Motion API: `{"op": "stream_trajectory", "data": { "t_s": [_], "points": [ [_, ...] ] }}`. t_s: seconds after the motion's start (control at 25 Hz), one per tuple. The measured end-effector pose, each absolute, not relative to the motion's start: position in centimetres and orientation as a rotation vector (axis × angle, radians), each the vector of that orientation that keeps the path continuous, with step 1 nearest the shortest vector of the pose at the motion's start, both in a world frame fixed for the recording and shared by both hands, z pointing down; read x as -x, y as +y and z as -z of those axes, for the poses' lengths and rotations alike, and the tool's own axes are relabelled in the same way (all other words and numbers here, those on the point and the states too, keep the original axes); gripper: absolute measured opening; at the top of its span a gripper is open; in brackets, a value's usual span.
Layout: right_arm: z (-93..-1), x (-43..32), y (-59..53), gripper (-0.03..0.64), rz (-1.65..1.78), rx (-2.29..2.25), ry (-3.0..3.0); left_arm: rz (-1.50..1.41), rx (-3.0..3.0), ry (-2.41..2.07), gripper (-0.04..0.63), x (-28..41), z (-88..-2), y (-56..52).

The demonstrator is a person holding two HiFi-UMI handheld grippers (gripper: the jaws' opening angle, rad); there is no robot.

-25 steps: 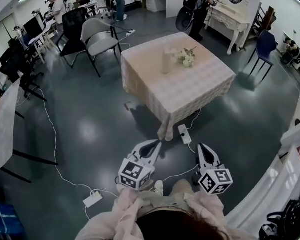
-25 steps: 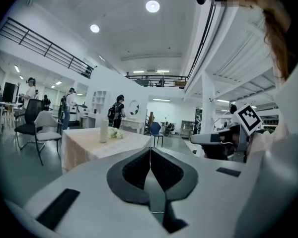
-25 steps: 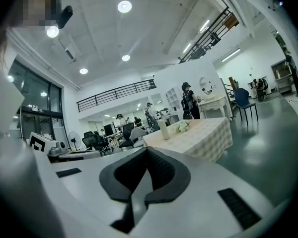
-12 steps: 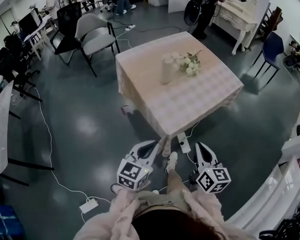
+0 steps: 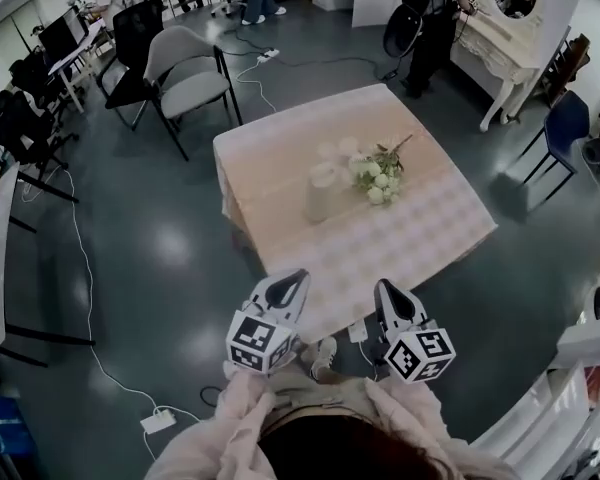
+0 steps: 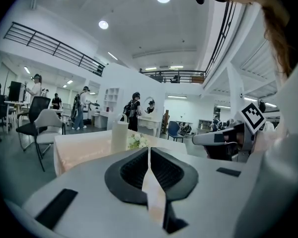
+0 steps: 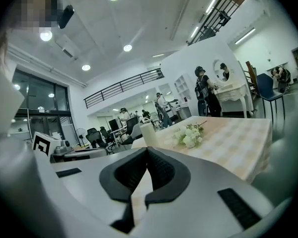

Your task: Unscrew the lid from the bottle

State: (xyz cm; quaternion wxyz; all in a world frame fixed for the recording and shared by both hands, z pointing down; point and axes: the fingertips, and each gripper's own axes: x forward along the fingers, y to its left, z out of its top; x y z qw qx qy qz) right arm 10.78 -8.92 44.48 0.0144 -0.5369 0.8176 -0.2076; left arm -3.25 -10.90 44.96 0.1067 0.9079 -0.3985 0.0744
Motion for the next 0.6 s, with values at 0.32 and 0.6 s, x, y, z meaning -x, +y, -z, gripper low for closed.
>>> {"op": "stream_trajectory", "data": {
  "t_s": [0.32, 0.6],
  "points": [
    [-44.8, -13.5, -17.0, 0.012, 0.646, 1.588, 2.622, -0.251, -2.632, -1.267, 0.033, 0.5, -46.2, -19.3],
    [-46.7, -14.7, -20.8, 0.012, 0.718, 1.637, 2.590, -0.265, -2.528, -1.278, 0.346, 0.0, -50.7, -26.5]
  ]
}}
